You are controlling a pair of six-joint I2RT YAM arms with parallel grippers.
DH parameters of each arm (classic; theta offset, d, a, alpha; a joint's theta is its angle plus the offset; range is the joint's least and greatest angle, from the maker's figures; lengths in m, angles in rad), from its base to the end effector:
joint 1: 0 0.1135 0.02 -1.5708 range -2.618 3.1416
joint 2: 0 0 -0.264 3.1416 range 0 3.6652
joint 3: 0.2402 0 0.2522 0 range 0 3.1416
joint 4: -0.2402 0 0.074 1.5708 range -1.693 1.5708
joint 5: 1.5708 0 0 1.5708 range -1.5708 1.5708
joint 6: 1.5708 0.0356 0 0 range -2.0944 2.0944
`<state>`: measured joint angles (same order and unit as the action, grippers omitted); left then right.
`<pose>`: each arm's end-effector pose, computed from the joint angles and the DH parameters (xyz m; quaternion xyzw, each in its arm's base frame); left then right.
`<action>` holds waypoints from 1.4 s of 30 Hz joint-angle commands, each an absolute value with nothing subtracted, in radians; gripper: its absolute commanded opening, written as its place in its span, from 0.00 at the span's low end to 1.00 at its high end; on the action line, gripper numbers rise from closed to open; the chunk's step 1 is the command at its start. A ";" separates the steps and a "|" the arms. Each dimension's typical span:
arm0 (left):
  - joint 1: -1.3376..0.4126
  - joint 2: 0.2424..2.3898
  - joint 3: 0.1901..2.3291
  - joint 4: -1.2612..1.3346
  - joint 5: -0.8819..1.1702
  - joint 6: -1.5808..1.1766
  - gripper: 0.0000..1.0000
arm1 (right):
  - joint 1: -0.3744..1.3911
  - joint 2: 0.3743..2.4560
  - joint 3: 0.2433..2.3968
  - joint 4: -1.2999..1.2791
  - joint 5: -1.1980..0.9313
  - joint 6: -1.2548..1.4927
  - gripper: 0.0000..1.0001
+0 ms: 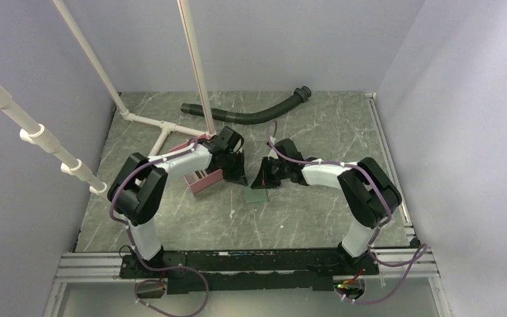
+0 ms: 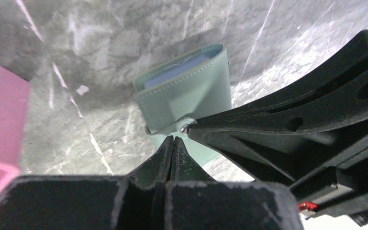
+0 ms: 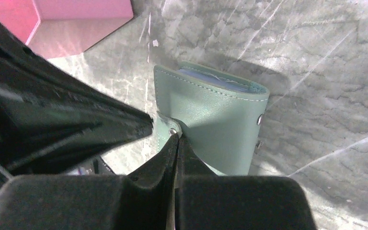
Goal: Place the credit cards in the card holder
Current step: Close the card holder at the center of the board.
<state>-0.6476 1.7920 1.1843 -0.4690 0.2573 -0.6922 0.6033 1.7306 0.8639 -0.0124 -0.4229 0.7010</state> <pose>0.2854 -0.2272 0.1850 0.0099 0.9621 -0.2481 0.1129 0.2669 0.2017 0.1443 -0.0261 0.9222 0.3581 0.1436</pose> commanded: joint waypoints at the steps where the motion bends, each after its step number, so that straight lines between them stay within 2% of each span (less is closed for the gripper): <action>1: -0.583 1.783 1.211 -0.415 0.330 -0.679 0.00 | 0.562 1.776 0.761 -0.033 -0.455 0.639 0.00; 10: -0.583 1.919 1.272 -0.364 0.420 -0.655 0.00 | 0.528 1.751 0.786 -0.005 -0.496 0.614 0.00; 27: -0.587 1.930 1.172 -0.386 0.334 -0.626 0.00 | 0.541 1.636 0.881 -0.069 -0.532 0.610 0.00; 42: -0.587 1.917 1.173 -0.400 0.316 -0.612 0.00 | 0.545 1.654 0.871 -0.173 -0.419 0.635 0.00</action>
<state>-0.5797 1.9083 1.2121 -0.3180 0.3950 -0.6647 0.5461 1.6657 0.8612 -0.1371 -0.4763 0.6357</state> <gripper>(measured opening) 0.007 0.006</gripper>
